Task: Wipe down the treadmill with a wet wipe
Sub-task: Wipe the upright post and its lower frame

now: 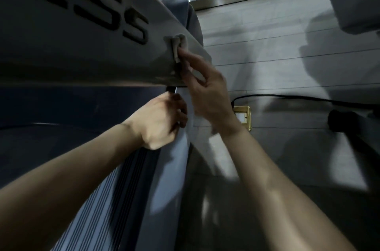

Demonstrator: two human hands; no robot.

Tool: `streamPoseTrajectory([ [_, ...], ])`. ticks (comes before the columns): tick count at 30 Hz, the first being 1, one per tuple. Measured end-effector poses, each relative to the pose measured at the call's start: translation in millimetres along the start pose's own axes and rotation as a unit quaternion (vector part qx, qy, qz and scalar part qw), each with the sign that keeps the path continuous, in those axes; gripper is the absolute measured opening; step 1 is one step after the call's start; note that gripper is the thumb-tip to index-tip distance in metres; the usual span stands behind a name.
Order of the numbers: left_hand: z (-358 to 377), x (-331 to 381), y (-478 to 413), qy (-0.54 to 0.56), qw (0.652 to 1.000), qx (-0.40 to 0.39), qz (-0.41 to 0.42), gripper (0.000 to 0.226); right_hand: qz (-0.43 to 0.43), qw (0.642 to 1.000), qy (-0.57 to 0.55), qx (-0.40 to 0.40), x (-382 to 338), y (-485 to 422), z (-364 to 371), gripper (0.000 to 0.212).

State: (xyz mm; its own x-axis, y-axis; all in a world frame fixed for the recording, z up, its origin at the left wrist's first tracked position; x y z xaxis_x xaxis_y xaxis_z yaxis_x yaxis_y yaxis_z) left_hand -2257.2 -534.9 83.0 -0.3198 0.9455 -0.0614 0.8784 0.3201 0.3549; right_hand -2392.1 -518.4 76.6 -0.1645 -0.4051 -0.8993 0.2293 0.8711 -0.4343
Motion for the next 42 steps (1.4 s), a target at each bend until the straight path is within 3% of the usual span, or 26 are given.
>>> streamPoseTrajectory([
  [7,-4,18,26,-0.094,0.991,0.092,-0.033,0.023,0.001,0.997,0.078,0.027,-31,-3,-15,0.025],
  [13,3,65,114,0.012,0.983,0.147,-0.107,0.03,0.083,0.992,0.081,-0.057,-35,57,-21,0.025],
  [17,16,81,160,0.091,0.974,0.1,-0.18,0.032,0.153,0.969,0.038,-0.188,-42,103,-5,0.036],
  [20,17,91,196,0.148,0.954,0.083,-0.245,0.028,0.201,0.951,0.033,-0.233,-45,129,15,0.03],
  [25,-5,99,227,0.198,0.926,-0.016,-0.321,0.017,0.269,0.922,0.11,-0.255,-45,172,40,0.024],
  [28,-24,92,210,0.198,0.914,-0.078,-0.346,0.015,0.276,0.928,0.142,-0.204,-48,190,41,0.017],
  [31,-27,89,186,0.231,0.885,-0.095,-0.392,0.033,0.267,0.935,0.162,-0.167,-56,187,33,0.015],
  [34,-16,94,182,0.267,0.85,-0.032,-0.453,0.066,0.257,0.951,0.119,-0.127,-71,176,30,0.019],
  [36,-3,98,189,0.311,0.82,0.013,-0.481,0.073,0.238,0.957,0.097,-0.138,-82,174,37,0.022],
  [40,10,103,201,0.485,0.737,0.068,-0.466,0.042,0.247,0.95,0.007,-0.19,-91,179,47,0.015],
  [42,13,103,209,0.516,0.722,0.082,-0.454,0.023,0.263,0.945,-0.013,-0.191,-93,180,46,0.01],
])
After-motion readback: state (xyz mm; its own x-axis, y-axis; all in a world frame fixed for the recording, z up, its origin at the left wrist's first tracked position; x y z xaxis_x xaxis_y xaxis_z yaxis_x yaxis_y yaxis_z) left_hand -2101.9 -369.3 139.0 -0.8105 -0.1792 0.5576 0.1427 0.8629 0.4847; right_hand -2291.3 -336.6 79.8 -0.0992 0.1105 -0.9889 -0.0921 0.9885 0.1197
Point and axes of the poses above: each hand's wrist, its own y-axis away from the middle knuckle, its own z-axis out of the palm, x = y × z, the point moved 5 cm from there along -y, towards the middle knuckle, and after that the axes turned 11 degrees about -x, right-handed, at the moved point
